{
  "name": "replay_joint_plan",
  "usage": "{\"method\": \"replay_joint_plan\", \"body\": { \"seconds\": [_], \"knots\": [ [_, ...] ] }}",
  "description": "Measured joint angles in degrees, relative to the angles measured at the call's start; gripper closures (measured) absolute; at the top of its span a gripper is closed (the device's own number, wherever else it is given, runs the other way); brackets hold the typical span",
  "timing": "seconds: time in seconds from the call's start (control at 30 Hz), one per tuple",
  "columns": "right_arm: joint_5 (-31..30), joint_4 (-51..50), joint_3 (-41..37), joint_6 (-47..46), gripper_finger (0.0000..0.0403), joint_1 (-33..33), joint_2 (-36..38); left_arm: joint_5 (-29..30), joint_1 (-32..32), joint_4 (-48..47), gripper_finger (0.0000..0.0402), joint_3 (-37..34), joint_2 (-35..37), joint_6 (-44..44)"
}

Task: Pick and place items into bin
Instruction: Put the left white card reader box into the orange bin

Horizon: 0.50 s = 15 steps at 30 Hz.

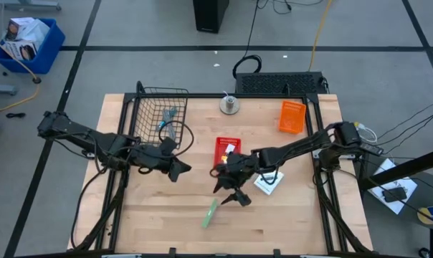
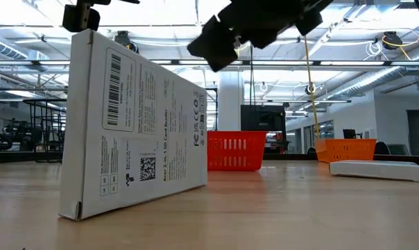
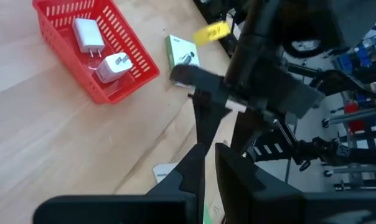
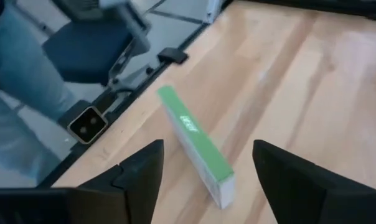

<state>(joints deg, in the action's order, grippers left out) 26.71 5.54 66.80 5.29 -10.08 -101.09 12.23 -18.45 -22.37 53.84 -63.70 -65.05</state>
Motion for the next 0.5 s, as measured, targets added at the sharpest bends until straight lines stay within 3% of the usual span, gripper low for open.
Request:
{"method": "replay_joint_plan", "body": {
  "seconds": [0.5],
  "knots": [
    [-2.3, -5.5, 8.7, 13.5, 0.0174, -2.6, -12.1, -0.1, -2.0, 0.0, 0.036, 0.0, 0.0, 0.0]
  ]
}}
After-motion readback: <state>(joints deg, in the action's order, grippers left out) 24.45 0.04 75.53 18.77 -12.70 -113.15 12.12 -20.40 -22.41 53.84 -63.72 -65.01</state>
